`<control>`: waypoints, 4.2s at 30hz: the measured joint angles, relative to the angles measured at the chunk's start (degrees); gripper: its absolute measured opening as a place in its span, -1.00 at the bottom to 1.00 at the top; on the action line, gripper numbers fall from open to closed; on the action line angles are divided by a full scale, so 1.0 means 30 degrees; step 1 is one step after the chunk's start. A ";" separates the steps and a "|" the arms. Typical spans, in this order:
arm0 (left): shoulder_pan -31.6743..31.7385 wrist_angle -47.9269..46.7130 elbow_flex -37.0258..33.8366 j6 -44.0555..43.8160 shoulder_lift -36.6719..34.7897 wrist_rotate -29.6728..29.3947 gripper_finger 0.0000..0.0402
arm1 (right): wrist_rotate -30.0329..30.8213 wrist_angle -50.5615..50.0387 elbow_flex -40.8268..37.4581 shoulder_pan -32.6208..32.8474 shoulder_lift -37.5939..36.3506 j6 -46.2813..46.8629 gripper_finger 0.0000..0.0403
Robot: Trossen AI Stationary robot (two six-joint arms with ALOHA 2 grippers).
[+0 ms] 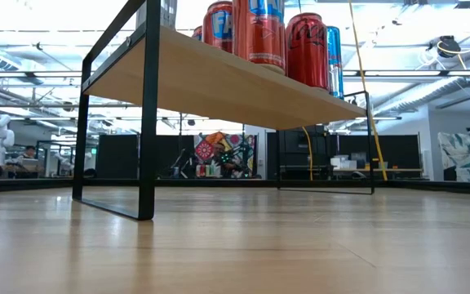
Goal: Place canned beverage on shelf
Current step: Put the right white soda can on the shelf
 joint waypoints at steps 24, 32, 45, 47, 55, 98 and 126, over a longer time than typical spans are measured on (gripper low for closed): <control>-0.0670 -0.4852 -0.0029 -0.1165 -0.2049 -0.1671 0.23 | -0.1068 -0.8054 0.0007 0.0164 -0.2106 0.4438 0.67; -0.0663 -1.1292 -0.0015 -0.4949 -0.3509 -0.2042 0.23 | -0.2703 -1.8484 0.0007 0.0439 -0.4864 0.7318 0.71; -0.0956 -1.5835 -0.0007 -1.0881 -0.3889 0.1247 0.23 | -0.3687 -2.0220 0.0015 0.1738 -0.4848 0.7467 0.71; -0.1163 -1.6210 -0.0007 -1.1045 -0.3854 0.1120 0.23 | -0.3716 -1.9834 0.0011 0.1781 -0.4398 0.7476 0.71; -0.1761 -1.7399 -0.0007 -1.1086 -0.3825 0.0003 0.23 | -0.4229 -1.9304 0.0000 0.1672 -0.3570 0.7346 0.71; -0.1749 -2.1762 0.0007 -1.3041 -0.3155 0.0394 0.23 | -0.6157 -1.8363 -0.0029 0.0645 0.0442 0.4342 0.12; -0.1937 -1.8181 0.0029 -1.1838 -0.4924 -0.1884 0.93 | -1.2808 -1.5672 -0.0029 -0.1022 0.0083 0.3953 0.09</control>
